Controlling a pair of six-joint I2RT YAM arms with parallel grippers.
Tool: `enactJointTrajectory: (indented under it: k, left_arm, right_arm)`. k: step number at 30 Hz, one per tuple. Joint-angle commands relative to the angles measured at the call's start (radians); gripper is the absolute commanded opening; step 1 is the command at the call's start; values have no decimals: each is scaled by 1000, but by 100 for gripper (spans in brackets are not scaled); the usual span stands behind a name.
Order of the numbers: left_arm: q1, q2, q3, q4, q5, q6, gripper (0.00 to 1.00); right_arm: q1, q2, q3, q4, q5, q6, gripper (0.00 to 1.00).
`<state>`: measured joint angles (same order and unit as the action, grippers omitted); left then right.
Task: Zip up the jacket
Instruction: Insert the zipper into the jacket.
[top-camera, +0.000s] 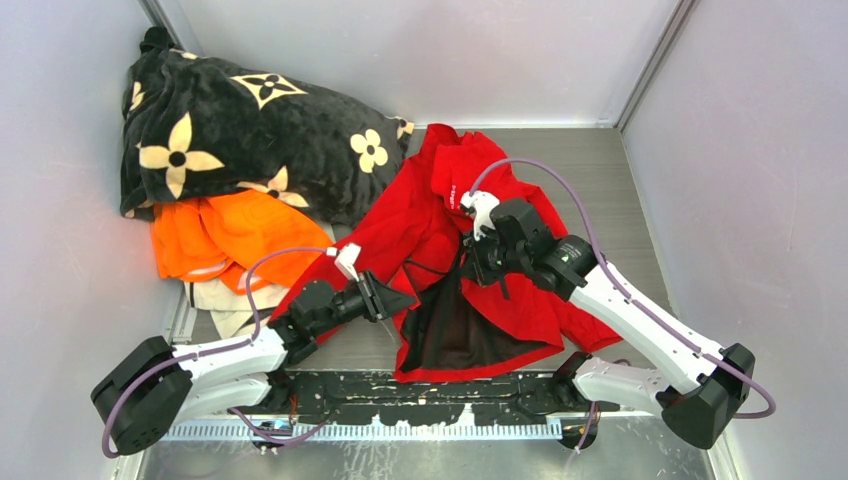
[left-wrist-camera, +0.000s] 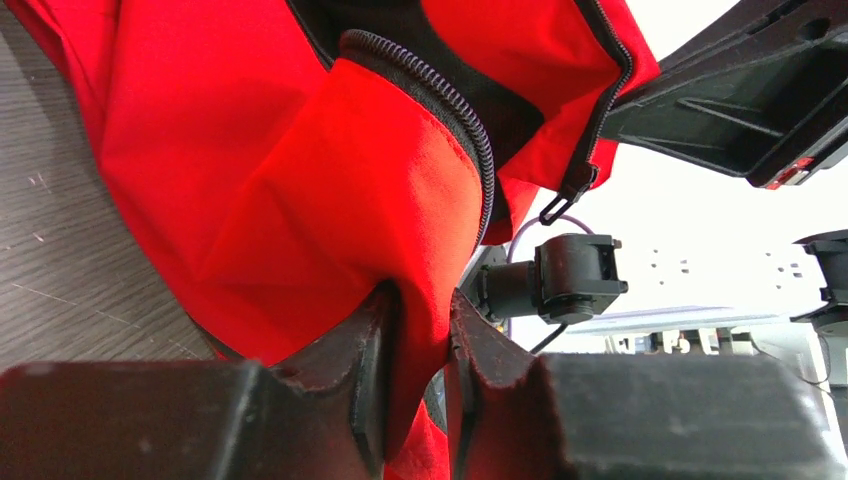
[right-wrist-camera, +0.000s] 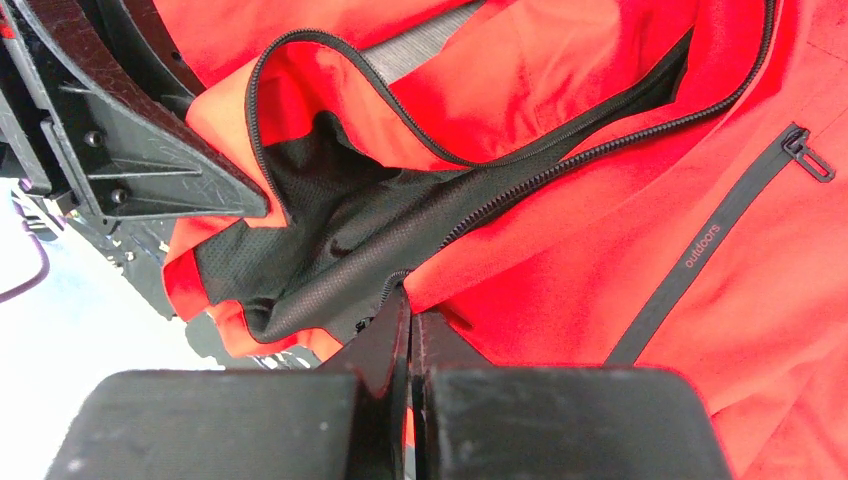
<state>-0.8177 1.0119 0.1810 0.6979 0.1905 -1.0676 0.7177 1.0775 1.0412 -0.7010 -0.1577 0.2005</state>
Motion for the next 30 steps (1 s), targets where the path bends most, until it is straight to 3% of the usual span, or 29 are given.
enactJointTrajectory:
  k: [1, 3, 12, 17, 30]
  left_arm:
    - [4, -1, 9, 65, -14, 3, 10]
    - [5, 4, 9, 73, -9, 1, 0]
    - [5, 35, 65, 199, 39, -31, 0]
    - [5, 97, 67, 302, 37, -95, 12]
    - [5, 403, 76, 668, 101, -229, 18]
  right_arm:
    - [0, -27, -1, 75, -14, 13, 1]
    - [-1, -24, -4, 81, -17, 14, 1]
    - [55, 23, 14, 103, -12, 17, 1]
    - [63, 37, 16, 110, -5, 9, 1]
    - [67, 49, 10, 117, 6, 0, 1]
